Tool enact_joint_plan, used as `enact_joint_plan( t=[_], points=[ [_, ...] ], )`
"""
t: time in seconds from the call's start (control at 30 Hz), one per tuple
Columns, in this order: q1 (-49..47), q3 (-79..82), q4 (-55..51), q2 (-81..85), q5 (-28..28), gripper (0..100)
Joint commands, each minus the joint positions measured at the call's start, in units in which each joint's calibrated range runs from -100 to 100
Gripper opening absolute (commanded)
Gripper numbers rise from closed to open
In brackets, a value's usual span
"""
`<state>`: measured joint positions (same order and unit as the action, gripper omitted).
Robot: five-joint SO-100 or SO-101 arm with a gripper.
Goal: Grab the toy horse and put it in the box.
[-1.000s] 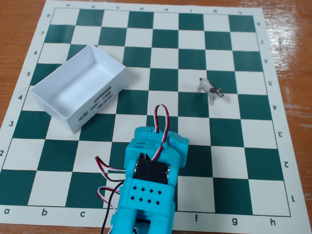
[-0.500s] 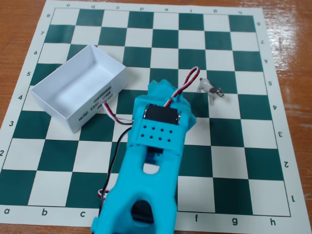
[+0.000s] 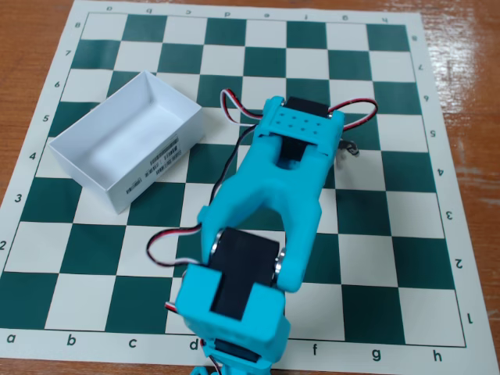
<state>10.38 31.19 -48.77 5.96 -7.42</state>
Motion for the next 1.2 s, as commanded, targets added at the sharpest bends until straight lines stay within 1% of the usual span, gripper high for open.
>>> enact_joint_plan(
  t=[0.0,0.1,0.2,0.53,1.17],
  points=[
    [1.1,-9.8,-4.5,-5.2,3.2,28],
    [1.6,-15.3,-7.8,-8.6,5.5,28],
    [1.8,-20.6,-10.5,-10.6,6.6,28],
    [3.5,-33.6,-10.9,-19.5,7.3,28],
    [3.0,-36.2,-10.4,-28.0,9.3,28]
  ],
)
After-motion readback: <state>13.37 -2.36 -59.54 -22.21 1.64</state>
